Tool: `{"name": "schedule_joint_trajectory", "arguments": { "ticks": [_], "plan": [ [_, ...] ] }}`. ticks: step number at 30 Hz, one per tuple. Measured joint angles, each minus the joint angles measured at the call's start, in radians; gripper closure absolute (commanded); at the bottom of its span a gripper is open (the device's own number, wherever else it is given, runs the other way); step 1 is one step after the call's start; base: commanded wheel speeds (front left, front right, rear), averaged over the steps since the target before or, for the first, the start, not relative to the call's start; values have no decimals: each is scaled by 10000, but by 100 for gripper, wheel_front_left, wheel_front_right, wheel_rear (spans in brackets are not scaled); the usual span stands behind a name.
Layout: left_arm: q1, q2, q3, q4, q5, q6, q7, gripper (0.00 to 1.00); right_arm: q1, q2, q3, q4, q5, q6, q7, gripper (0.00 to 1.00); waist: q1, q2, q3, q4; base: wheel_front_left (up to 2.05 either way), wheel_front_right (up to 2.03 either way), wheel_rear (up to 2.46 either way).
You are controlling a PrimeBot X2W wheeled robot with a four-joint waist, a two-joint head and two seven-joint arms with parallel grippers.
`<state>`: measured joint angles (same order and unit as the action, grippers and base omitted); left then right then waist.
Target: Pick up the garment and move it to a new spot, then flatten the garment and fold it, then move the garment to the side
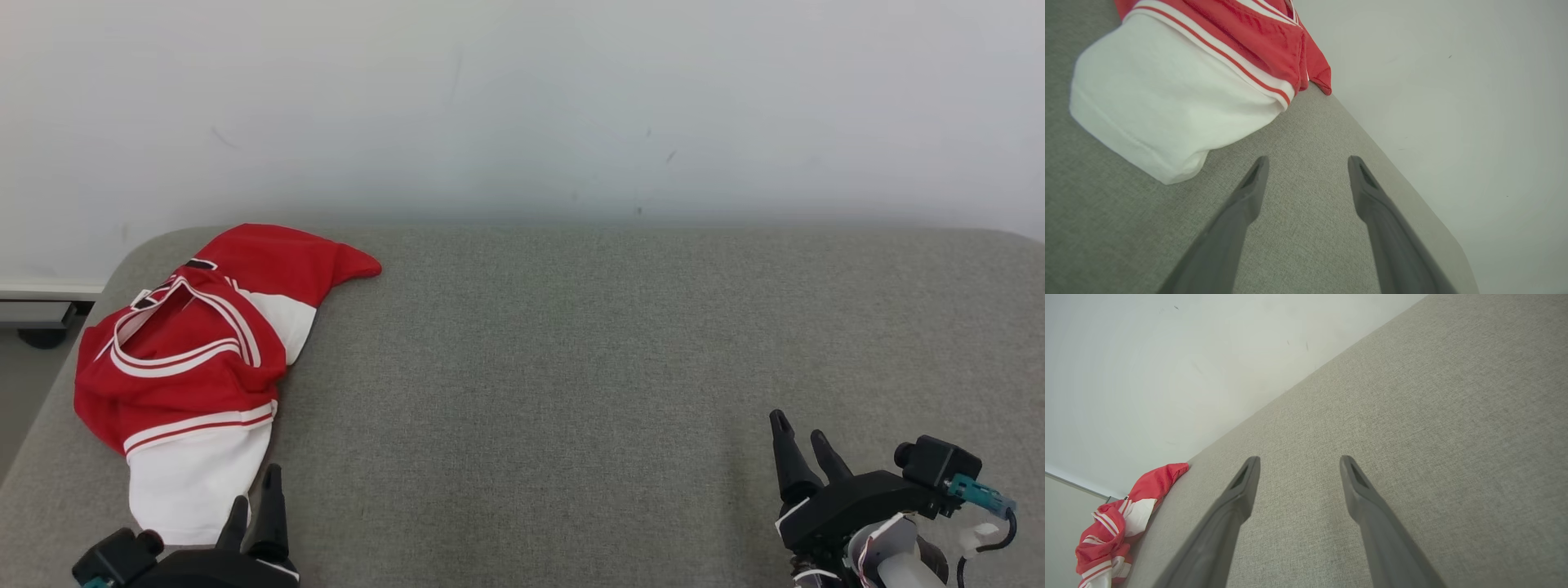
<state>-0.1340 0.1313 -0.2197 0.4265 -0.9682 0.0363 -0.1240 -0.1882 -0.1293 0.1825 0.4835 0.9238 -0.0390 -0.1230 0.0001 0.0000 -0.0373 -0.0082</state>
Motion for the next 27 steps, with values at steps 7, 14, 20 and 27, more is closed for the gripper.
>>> {"name": "schedule_joint_trajectory", "arguments": {
  "ticks": [7,14,20,27],
  "plan": [
    [-365,209,-577,134,947,169,-232,0,-118,-153,412,130,-1032,-186,-228,0,0,0,-66,34,0,0,0],
    [-407,301,-961,249,1778,355,-508,0,-309,-219,692,307,-1944,-339,-491,0,-1,0,-95,67,0,0,0],
    [-458,360,-1262,382,2428,497,-715,0,-311,-247,813,378,-2637,-499,-727,0,-1,0,-104,99,0,0,0],
    [-678,474,-1630,477,3254,688,-982,0,-498,-341,1007,525,-3436,-679,-986,0,-3,0,-108,151,0,0,0]
  ]
}}
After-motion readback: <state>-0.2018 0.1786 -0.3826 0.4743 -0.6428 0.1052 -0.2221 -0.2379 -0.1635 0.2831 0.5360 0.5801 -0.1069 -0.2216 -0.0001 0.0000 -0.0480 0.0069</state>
